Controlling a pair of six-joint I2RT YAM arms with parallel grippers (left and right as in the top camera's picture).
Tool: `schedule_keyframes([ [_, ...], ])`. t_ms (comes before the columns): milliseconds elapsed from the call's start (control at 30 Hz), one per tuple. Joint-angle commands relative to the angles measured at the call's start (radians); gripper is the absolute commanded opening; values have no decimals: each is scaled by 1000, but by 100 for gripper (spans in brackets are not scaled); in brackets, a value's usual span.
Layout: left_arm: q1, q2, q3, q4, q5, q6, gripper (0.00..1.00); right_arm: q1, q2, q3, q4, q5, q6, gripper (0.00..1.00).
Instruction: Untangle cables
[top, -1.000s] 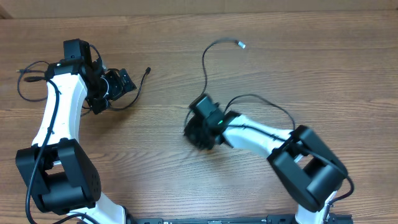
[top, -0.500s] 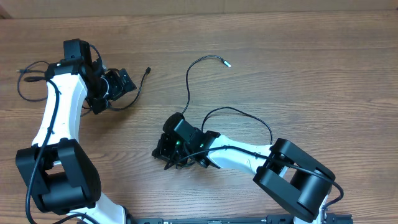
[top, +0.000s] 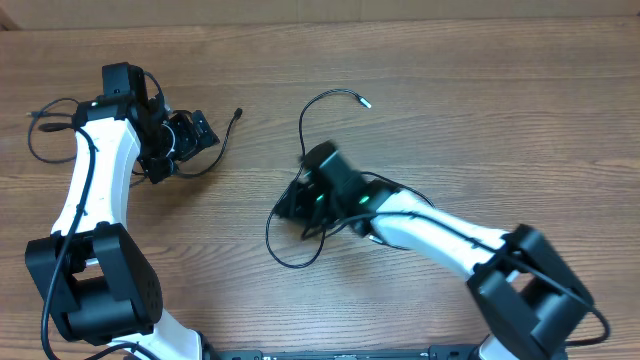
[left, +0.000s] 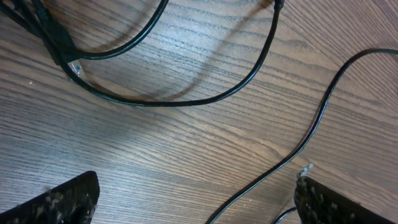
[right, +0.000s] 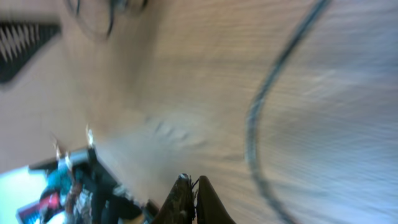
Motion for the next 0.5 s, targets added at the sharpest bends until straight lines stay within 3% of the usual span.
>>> schedule_keyframes([
  [0, 0, 5, -8, -3, 8, 19, 100, -117, -20, 6, -62, 4, -39, 4],
  [300, 0, 5, -8, -2, 8, 19, 99, -415, -20, 6, -563, -19, -48, 4],
  [467, 0, 5, -8, -2, 8, 19, 100, -490, -20, 5, -754, 180, -53, 4],
])
